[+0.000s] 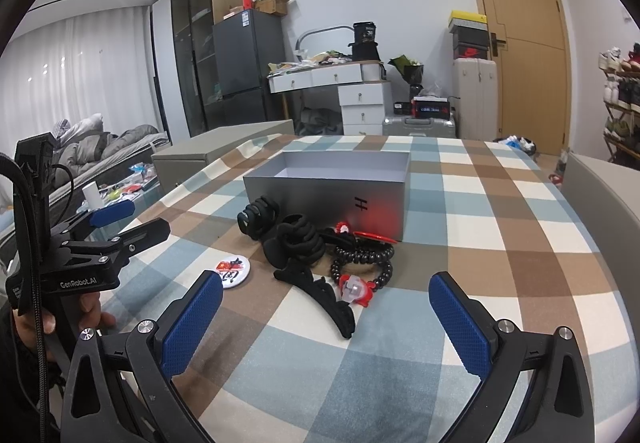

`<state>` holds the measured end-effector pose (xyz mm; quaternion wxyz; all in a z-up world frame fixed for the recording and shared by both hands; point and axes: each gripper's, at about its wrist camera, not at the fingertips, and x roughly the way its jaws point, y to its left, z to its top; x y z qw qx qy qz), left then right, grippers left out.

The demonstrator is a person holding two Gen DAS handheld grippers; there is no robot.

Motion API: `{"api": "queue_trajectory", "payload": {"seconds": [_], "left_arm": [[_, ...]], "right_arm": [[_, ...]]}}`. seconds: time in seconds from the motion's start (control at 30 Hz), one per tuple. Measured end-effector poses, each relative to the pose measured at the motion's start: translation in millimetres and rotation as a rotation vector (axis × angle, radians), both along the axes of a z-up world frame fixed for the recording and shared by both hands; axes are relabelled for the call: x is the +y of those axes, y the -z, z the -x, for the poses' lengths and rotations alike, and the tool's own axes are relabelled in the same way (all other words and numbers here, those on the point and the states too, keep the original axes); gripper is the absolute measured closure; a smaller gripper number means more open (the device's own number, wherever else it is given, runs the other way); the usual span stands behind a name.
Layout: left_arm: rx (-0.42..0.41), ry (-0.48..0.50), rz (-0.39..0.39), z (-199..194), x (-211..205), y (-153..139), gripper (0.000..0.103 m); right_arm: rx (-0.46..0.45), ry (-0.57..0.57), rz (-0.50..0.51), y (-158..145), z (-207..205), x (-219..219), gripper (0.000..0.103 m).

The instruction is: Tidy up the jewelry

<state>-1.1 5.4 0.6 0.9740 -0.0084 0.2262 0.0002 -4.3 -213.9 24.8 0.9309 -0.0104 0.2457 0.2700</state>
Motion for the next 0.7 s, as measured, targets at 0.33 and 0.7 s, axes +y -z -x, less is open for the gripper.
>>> {"api": "queue_trajectory", "payload": {"seconds": [0.33, 0.7], "left_arm": [[-0.002, -0.001, -0.002, 0.9, -0.1, -1.0, 0.001], [-0.018, 0.011, 0.037, -0.8, 4.3, -4.5, 0.001]], "right_arm": [[-0.001, 0.001, 0.000, 0.9, 1.1, -0.7, 0.000], [0.009, 0.010, -0.012, 3.0, -3.2, -3.1, 0.000]]}}
